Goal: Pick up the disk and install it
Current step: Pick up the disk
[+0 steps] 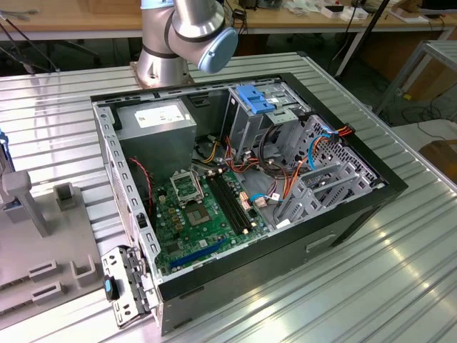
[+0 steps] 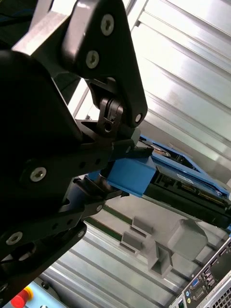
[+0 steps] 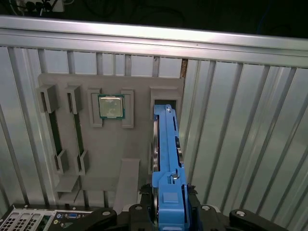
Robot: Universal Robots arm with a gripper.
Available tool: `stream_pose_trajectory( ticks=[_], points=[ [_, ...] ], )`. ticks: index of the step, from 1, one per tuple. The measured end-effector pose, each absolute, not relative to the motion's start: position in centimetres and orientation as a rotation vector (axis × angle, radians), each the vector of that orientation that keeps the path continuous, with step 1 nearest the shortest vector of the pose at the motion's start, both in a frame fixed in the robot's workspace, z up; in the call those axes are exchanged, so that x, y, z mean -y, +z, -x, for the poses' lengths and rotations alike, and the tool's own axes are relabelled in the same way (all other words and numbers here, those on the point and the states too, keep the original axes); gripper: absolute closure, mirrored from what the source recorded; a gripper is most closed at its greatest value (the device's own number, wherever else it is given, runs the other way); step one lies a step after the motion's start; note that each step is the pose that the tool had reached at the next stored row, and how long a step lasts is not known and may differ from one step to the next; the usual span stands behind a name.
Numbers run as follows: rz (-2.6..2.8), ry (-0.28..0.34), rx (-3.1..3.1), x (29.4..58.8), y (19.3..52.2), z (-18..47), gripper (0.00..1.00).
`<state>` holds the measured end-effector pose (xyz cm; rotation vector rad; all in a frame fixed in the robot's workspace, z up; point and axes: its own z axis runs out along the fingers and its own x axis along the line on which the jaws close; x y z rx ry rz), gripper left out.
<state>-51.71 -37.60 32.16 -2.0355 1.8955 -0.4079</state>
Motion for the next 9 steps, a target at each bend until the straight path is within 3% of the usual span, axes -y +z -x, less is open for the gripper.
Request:
stream_pose_trajectory(
  ticks=[3,4,9],
  points=[
    [2.035,-0.408,-1.895,37.60,32.16,51.71,0.62],
    [2.035,-0.408,-1.895,37.60,32.16,51.71,0.55],
    [2.038,-0.403,-1.901,37.55,32.21,51.61,0.55]
  ],
)
